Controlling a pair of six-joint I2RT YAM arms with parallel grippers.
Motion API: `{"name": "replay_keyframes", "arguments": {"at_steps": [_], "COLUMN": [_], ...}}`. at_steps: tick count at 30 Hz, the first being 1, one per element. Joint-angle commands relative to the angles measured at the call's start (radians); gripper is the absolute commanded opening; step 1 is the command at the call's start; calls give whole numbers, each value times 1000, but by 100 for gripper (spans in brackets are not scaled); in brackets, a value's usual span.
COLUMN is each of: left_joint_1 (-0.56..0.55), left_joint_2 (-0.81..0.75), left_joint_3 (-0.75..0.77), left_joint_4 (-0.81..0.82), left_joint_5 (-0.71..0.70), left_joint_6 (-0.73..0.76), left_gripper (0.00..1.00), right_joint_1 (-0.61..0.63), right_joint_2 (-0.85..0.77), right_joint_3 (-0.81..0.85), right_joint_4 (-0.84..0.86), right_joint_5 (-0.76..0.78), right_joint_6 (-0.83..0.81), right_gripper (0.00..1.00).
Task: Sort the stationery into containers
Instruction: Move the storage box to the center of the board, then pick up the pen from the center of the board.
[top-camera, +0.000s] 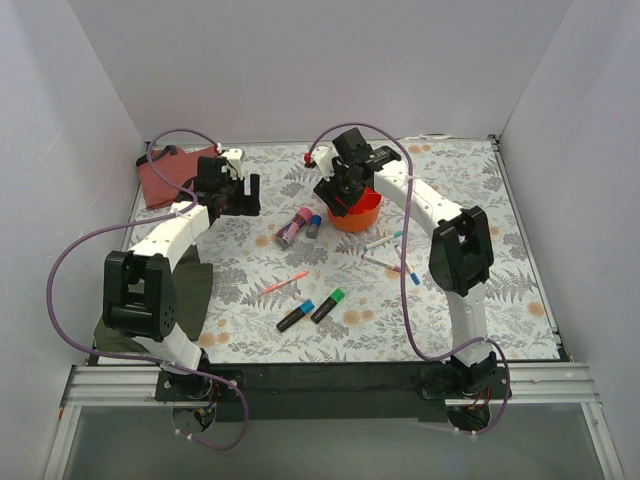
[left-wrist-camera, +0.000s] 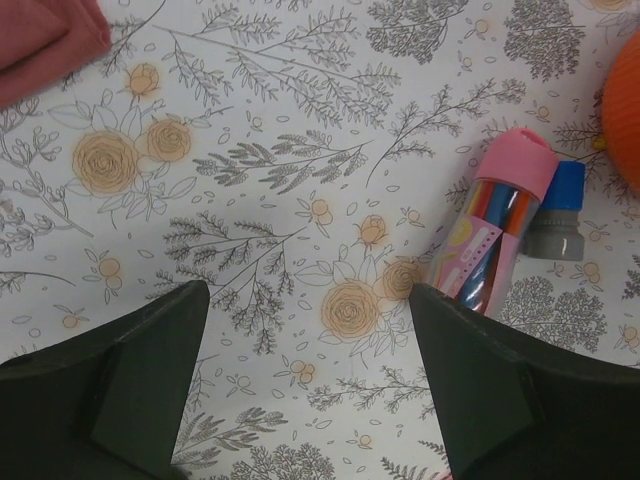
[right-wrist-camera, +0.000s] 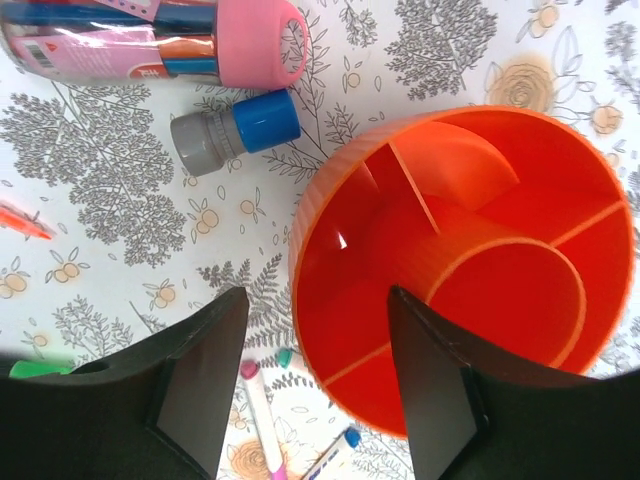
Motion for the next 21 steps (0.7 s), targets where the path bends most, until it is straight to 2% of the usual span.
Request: {"name": "replay_keyframes", "arguments": {"at_steps": [1, 6, 9, 12, 17, 21], "left_joint_1": [-32, -121, -142, -154, -164, -167], "left_joint_2": [-49, 17, 107, 213, 379, 457], "left_joint_3": [101, 188, 291, 403, 636, 727], "left_joint_4": [-42, -97, -215, -323, -467, -539], "left_joint_5": [60, 55, 133, 146, 124, 123], "left_joint_6": [124, 237, 307, 340, 375, 380], "left_gripper": [83, 82, 80, 80, 80, 80], "right_joint_1": [-8, -31, -54, -83, -195, -272], "right_joint_2": [-163, -267, -318, -362, -399, -416], "right_joint_3": [-6, -63, -93, -135, -170, -179], "right_joint_4": [0, 1, 4, 7, 6, -8], "right_joint_5": [9, 31, 43, 52, 28, -11], "right_joint_6": [19, 49, 59, 57, 82, 77], "right_gripper": [70, 70, 70, 70, 70, 71]}}
